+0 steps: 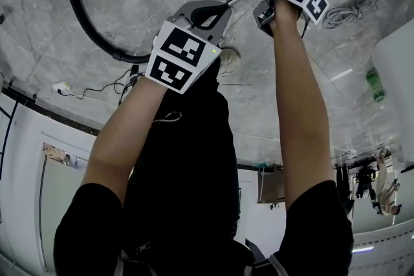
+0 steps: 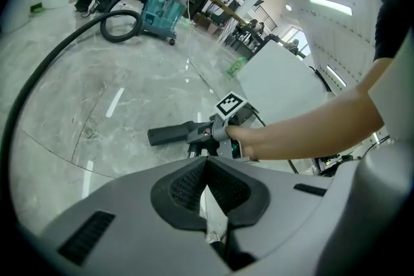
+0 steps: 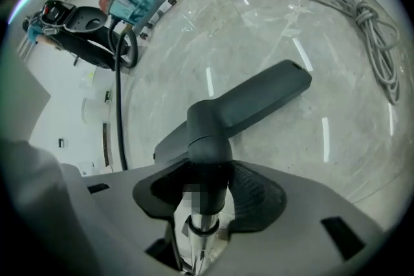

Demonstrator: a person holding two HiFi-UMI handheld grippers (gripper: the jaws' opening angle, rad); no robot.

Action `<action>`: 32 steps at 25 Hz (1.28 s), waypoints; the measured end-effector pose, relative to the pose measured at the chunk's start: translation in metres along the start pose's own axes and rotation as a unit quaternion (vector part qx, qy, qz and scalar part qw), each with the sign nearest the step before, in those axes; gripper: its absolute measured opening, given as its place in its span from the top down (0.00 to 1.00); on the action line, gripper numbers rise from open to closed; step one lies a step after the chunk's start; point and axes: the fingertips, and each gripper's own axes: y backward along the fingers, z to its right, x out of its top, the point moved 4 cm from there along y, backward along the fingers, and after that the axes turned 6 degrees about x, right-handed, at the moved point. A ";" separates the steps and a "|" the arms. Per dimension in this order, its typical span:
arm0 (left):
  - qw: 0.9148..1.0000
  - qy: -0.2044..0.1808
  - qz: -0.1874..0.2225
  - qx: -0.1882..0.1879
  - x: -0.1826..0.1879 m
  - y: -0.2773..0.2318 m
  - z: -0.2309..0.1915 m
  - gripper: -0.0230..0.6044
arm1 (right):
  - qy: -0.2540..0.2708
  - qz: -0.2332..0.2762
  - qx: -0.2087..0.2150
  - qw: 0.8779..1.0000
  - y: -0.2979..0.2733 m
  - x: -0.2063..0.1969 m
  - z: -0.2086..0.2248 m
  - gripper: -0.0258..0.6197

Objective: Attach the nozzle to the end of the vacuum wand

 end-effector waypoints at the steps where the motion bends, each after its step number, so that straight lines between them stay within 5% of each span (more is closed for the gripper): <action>1: 1.000 0.001 0.001 0.001 -0.001 0.000 -0.002 0.95 | -0.007 -0.002 -0.005 1.000 -0.006 -0.004 0.005 0.67; 5: 1.000 0.004 0.004 0.008 -0.010 0.004 -0.015 0.95 | 0.014 0.023 0.003 1.000 -0.016 -0.009 0.008 0.67; 9: 1.000 0.006 0.007 0.022 -0.018 0.011 -0.016 0.95 | 0.129 0.024 -0.040 0.991 -0.008 -0.013 0.007 0.54; 15: 0.998 -0.010 0.025 0.049 0.002 0.038 0.005 0.95 | 0.131 0.050 -0.012 0.990 0.073 -0.019 -0.029 0.50; 16: 0.998 -0.008 0.030 0.051 0.009 0.045 0.011 0.95 | 0.160 0.072 -0.022 0.984 0.098 -0.019 -0.042 0.58; 17: 0.998 -0.003 0.036 0.052 0.015 0.053 0.018 0.95 | 0.194 0.097 -0.041 0.975 0.124 -0.019 -0.054 0.86; 18: 0.998 0.001 0.042 0.054 0.023 0.061 0.027 0.95 | 0.223 0.119 -0.060 0.966 0.151 -0.021 -0.066 0.94; 23: 0.993 0.014 0.071 0.092 0.072 0.131 0.076 0.95 | 0.242 0.203 -0.049 0.948 0.274 -0.045 -0.150 0.94; 26: 0.993 0.031 0.092 0.066 0.109 0.183 0.132 0.95 | 0.260 0.259 -0.051 0.929 0.367 -0.059 -0.203 0.94; 32: 0.990 -0.050 0.128 0.044 0.196 0.322 0.242 0.95 | 0.314 0.359 0.012 0.879 0.552 -0.097 -0.326 0.94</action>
